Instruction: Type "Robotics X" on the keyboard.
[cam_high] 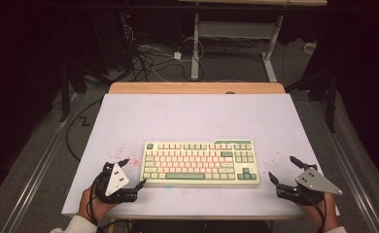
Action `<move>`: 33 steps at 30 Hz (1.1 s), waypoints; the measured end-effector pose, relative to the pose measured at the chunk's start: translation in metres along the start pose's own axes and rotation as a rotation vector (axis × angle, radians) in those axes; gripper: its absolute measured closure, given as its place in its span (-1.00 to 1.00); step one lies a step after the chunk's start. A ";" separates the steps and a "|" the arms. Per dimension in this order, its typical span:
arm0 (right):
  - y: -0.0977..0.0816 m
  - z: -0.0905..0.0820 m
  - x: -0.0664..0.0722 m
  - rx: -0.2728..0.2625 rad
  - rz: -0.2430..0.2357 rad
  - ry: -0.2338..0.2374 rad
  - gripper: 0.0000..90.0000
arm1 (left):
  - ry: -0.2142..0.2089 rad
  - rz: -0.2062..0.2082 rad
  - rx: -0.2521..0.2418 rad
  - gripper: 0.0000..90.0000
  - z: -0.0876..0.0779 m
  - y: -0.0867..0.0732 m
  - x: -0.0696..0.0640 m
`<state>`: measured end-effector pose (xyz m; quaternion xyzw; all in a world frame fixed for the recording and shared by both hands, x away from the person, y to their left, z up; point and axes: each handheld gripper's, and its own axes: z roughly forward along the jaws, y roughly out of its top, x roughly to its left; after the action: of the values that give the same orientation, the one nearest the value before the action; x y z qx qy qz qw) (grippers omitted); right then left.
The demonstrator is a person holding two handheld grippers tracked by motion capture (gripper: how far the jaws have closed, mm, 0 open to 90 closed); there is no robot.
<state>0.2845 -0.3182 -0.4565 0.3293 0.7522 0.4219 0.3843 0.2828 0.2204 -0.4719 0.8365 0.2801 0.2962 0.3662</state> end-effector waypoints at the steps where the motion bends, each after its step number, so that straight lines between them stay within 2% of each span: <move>1: 0.000 0.000 0.000 -0.001 -0.008 0.005 -0.66 | -0.001 -0.002 0.000 -0.68 0.000 0.000 0.000; 13: 0.002 -0.002 0.010 -0.023 -0.055 -0.006 -0.65 | -0.011 0.002 -0.019 -0.68 -0.002 -0.002 0.001; 33: 0.004 -0.004 0.011 -0.032 -0.062 -0.001 -0.65 | -0.009 0.000 -0.019 -0.68 -0.001 0.000 0.001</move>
<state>0.2759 -0.3086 -0.4545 0.2998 0.7550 0.4218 0.4027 0.2830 0.2217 -0.4710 0.8344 0.2755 0.2952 0.3752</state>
